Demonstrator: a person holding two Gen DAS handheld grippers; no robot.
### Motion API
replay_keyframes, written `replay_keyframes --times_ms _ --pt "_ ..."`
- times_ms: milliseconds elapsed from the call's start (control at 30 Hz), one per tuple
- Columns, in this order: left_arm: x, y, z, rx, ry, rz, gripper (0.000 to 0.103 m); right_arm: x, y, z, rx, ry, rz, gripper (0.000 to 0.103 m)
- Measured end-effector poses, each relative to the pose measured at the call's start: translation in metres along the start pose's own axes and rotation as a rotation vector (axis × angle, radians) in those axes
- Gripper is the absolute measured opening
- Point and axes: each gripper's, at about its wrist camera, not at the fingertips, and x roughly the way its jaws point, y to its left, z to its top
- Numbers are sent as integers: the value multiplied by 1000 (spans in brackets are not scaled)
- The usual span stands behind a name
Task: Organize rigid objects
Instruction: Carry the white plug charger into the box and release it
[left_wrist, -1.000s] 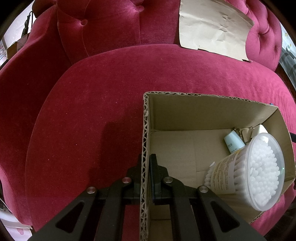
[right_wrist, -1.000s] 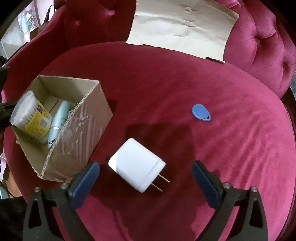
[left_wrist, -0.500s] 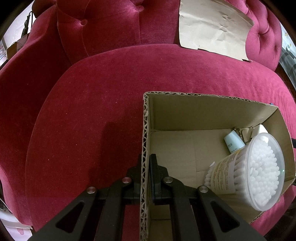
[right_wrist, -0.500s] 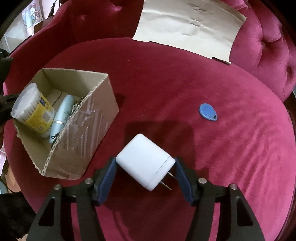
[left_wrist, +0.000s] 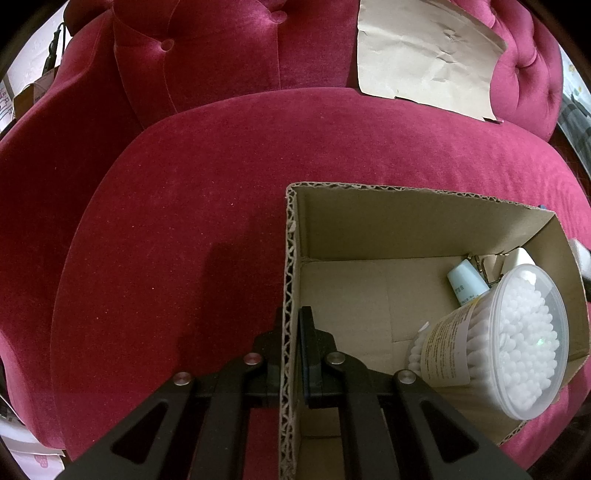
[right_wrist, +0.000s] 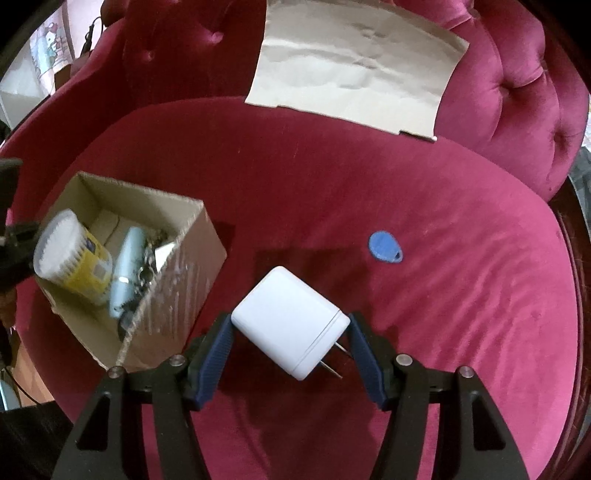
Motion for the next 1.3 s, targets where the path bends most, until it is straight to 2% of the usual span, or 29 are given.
replay_keyframes --times_ms 400,633,667,1000,1300 --pt "0 0 0 -2 1 -1 5 -30 16 24 0 -57 5 66" --pt "0 0 0 -1 1 -2 5 -39 43 38 -26 -86 32 66" --pt "0 0 0 0 1 -2 5 -39 46 40 -22 -65 19 66" --pt "0 0 0 -2 1 -2 5 -39 73 52 -32 -81 47 66" --pt "0 0 0 -3 1 -1 5 -28 101 54 -61 -49 56 66"
